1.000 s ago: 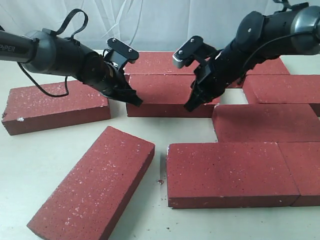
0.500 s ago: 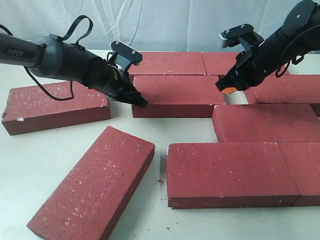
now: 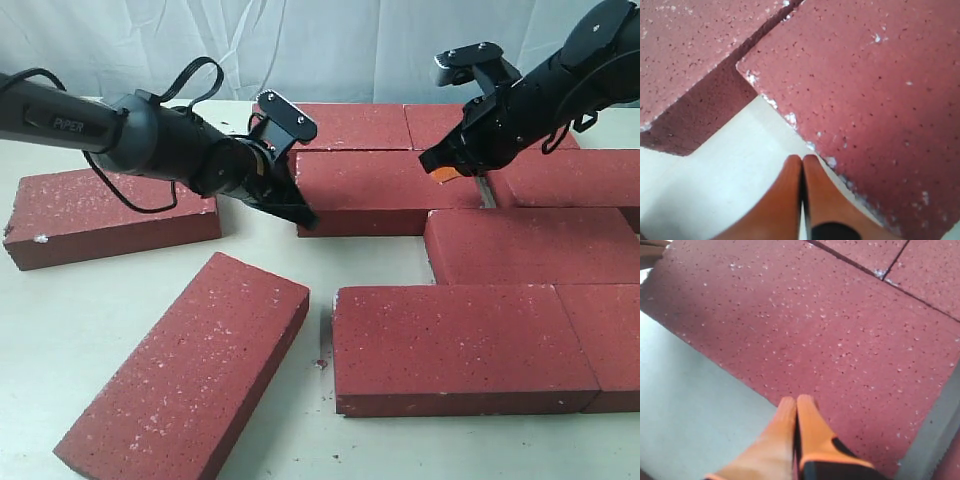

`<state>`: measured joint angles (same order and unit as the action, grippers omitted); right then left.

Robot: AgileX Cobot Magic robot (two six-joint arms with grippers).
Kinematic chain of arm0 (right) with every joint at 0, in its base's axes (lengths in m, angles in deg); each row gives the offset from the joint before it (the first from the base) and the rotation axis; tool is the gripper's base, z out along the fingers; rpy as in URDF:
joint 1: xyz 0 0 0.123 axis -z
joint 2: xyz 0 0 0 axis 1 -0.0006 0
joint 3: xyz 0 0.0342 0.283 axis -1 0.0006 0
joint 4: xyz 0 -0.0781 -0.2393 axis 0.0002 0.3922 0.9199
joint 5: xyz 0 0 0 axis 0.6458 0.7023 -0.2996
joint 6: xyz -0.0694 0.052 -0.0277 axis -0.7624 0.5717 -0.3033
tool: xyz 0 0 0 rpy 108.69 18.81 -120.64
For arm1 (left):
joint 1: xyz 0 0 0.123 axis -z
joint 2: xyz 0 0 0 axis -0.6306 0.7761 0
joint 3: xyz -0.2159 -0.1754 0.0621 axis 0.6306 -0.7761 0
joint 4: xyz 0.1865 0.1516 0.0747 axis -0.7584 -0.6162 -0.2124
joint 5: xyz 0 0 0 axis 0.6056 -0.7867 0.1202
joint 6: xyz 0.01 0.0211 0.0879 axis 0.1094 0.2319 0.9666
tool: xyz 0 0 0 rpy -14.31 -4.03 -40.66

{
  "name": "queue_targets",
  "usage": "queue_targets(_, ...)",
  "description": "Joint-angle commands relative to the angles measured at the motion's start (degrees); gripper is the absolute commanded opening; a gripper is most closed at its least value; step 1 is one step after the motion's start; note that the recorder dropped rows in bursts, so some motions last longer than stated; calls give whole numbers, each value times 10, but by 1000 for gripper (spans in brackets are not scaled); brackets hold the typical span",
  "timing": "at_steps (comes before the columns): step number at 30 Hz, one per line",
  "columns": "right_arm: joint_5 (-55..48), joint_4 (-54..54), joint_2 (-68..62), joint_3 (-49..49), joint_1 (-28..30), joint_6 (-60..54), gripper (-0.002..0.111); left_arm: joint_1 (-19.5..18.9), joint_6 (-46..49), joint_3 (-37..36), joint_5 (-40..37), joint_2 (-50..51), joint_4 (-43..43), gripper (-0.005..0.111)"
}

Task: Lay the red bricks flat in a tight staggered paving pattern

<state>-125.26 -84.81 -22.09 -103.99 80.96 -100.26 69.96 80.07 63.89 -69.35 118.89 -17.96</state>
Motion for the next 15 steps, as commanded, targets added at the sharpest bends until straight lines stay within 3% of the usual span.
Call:
queue_targets(1, 2, -17, 6, -1, -27, -27, -1, -6, -2, 1, -8, -18, -8, 0)
queue_targets(5, 5, -41, 6, -1, -61, -42, -1, -25, -2, 1, -69, -58, -41, 0)
queue_targets(11, 37, -172, 6, -1, -139, -164, -1, -83, -2, 0, -215, -144, -41, 0)
queue_targets(15, 148, -146, 3, -6, -192, -178, -1, -129, -2, -25, -226, -189, -25, 0)
